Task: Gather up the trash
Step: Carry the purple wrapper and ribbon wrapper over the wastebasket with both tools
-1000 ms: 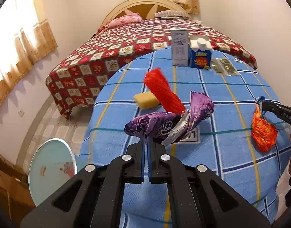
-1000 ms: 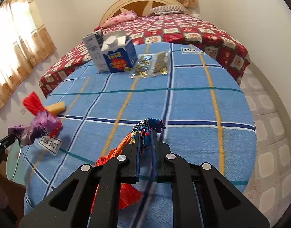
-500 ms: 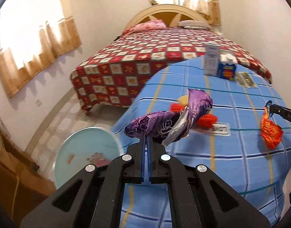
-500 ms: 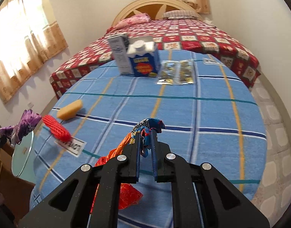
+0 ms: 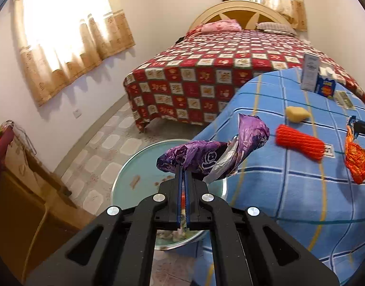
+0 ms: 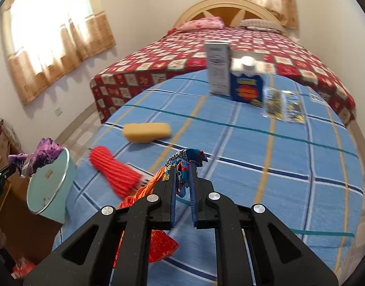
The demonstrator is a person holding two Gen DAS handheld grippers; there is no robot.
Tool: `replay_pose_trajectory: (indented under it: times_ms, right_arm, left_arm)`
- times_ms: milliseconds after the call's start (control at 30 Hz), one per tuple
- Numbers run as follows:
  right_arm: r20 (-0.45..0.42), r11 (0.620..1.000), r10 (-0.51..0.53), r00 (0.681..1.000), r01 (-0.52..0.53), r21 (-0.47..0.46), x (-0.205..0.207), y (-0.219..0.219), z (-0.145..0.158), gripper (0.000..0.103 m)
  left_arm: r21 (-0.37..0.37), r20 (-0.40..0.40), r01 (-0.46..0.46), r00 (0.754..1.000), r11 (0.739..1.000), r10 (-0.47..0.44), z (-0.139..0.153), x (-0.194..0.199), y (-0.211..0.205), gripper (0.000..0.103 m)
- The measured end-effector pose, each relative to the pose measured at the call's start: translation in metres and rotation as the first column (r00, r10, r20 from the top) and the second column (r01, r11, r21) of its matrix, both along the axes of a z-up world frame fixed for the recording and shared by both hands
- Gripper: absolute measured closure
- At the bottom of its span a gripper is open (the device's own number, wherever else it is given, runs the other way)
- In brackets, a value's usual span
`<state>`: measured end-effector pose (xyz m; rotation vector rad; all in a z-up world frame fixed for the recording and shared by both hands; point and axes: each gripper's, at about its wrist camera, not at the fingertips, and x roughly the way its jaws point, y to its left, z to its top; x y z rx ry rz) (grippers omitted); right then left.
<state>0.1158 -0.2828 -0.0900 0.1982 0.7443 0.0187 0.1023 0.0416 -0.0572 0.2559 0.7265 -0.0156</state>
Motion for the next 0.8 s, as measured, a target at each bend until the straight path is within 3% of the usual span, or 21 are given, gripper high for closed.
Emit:
replay_pose_trajectory:
  times_ms: [800]
  right_arm:
    - [0.006, 0.973, 0.224, 0.974, -0.224, -0.053, 0.049, 0.123, 0.014, 0.092]
  left_arm:
    - [0.026, -0.026, -0.174, 0.984, 0.984, 0.175, -0.012, 0.003, 0.085, 0.102]
